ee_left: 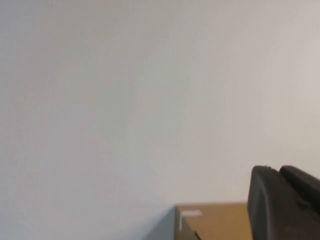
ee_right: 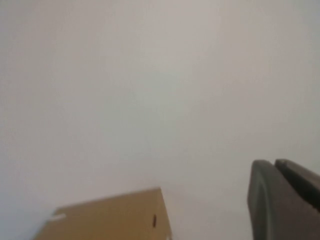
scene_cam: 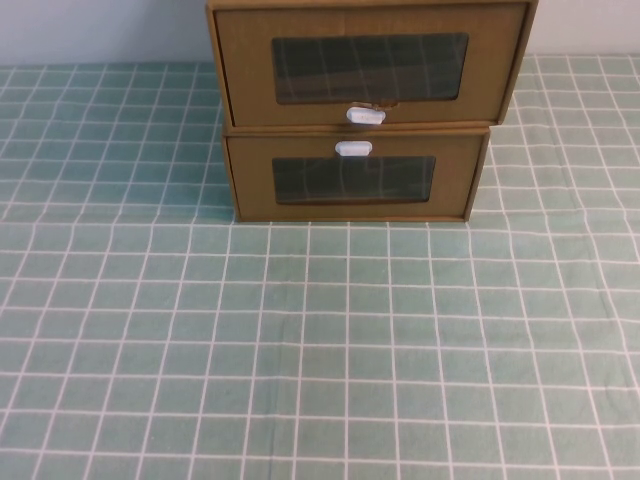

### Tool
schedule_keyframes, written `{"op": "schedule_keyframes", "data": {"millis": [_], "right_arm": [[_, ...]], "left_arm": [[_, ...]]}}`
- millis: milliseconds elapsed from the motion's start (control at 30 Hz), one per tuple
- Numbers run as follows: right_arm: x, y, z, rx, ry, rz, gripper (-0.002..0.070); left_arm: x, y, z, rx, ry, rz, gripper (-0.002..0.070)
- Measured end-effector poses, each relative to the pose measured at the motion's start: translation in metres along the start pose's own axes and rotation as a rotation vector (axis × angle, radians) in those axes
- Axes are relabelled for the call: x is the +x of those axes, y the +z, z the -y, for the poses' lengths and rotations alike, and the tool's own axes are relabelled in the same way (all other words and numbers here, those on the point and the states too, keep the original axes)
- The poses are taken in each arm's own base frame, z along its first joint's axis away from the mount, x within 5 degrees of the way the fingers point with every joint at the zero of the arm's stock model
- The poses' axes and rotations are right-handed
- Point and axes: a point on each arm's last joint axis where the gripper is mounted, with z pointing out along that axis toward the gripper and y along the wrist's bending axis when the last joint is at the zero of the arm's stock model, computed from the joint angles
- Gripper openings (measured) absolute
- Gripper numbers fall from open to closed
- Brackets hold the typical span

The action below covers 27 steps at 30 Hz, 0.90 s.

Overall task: Open the shoe box
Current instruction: 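Pull the top drawer of the cardboard box fully open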

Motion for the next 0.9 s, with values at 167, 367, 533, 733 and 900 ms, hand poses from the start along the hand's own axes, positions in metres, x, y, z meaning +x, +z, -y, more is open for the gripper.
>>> {"op": "schedule_keyframes", "data": {"millis": [167, 367, 533, 733, 900], "right_arm": [[0.02, 0.048, 0.008, 0.093, -0.075, -0.206, -0.0014], [0.055, 0.089, 0.011, 0.073, -0.067, -0.379, -0.0014], [0.106, 0.124, -0.004, -0.142, -0.194, -0.62, -0.0013], [0.167, 0.148, -0.041, -0.503, -0.325, -0.797, -0.0013], [0.218, 0.153, -0.069, -0.692, -0.449, -0.933, -0.0013]], "left_arm": [[0.021, 0.066, -0.002, 0.019, -0.026, -0.181, -0.0005], [0.055, 0.121, -0.001, 0.055, -0.19, -0.323, -0.0005], [0.07, 0.162, 0.009, 0.2, -0.141, -0.45, -0.0005], [0.084, 0.219, 0.024, 0.453, -0.093, -0.576, -0.0005], [0.112, 0.27, 0.036, 0.645, -0.095, -0.614, -0.0005]]}}
